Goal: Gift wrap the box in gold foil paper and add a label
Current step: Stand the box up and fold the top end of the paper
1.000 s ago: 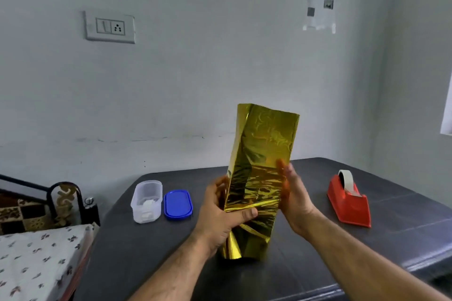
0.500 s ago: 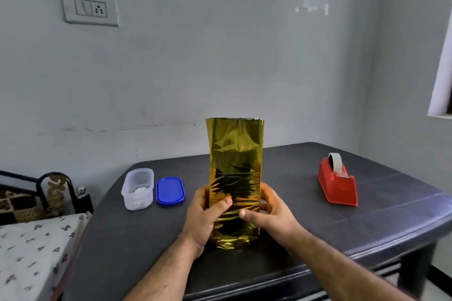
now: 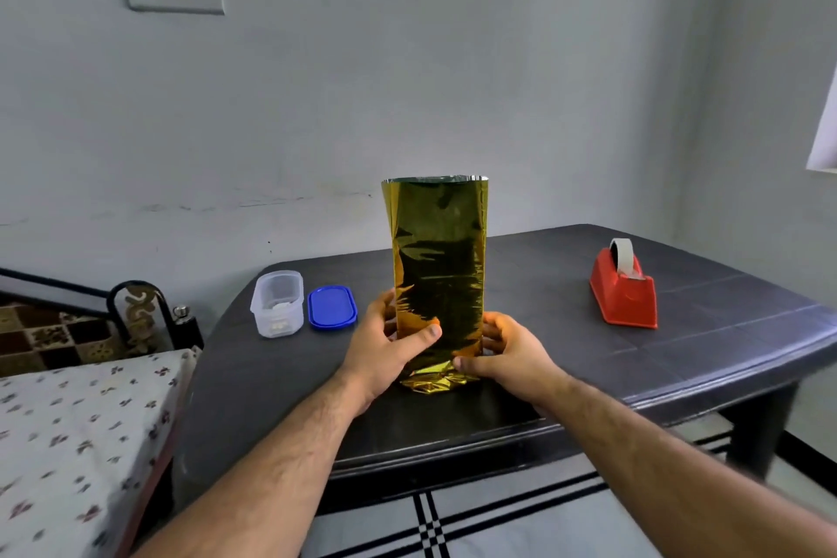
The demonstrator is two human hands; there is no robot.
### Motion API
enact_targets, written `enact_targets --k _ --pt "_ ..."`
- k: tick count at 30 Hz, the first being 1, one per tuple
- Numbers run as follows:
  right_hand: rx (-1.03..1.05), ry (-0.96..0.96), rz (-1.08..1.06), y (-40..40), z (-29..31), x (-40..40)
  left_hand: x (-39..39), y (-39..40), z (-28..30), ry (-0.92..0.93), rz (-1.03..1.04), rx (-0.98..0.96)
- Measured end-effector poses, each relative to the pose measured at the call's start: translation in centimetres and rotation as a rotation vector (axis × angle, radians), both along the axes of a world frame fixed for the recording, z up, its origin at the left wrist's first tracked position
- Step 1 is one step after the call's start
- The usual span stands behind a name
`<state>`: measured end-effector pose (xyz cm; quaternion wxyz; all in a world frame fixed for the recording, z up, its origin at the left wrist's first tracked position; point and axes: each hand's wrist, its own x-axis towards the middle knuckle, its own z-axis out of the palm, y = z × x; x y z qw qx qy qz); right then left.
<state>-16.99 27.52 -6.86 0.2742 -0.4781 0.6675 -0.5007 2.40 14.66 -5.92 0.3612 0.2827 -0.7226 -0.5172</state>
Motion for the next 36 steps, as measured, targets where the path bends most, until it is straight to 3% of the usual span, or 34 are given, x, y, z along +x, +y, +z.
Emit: enact_targets --k 5,7,10,15,18,22,36 --pt "0.017 0.042 -0.031 -0.2 -0.1 1.8 0.9 0.7 -0.6 -0.087 0.020 -0.061" --pt "-0.004 -0.033 0.003 -0.2 0.1 1.9 1.3 0.3 -0.4 -0.073 -0.001 -0.046" --pt "-0.175 -0.148 0.067 -0.4 1.4 1.2 1.3 -0.5 1.1 0.042 -0.053 -0.021" --pt "-0.495 -0.301 -0.152 -2.1 7.5 1.4 0.1 -0.2 8.0 0.281 0.085 -0.110" --pt "-0.471 -0.445 -0.153 -3.2 9.7 1.7 -0.9 0.0 10.6 0.366 0.112 0.006" --pt "-0.406 -0.431 -0.094 -3.1 11.0 1.8 -1.4 0.1 11.4 0.335 0.091 0.090" --pt "-0.429 -0.321 0.174 -3.4 12.3 0.6 -0.3 -1.9 11.1 0.286 -0.202 -0.013"
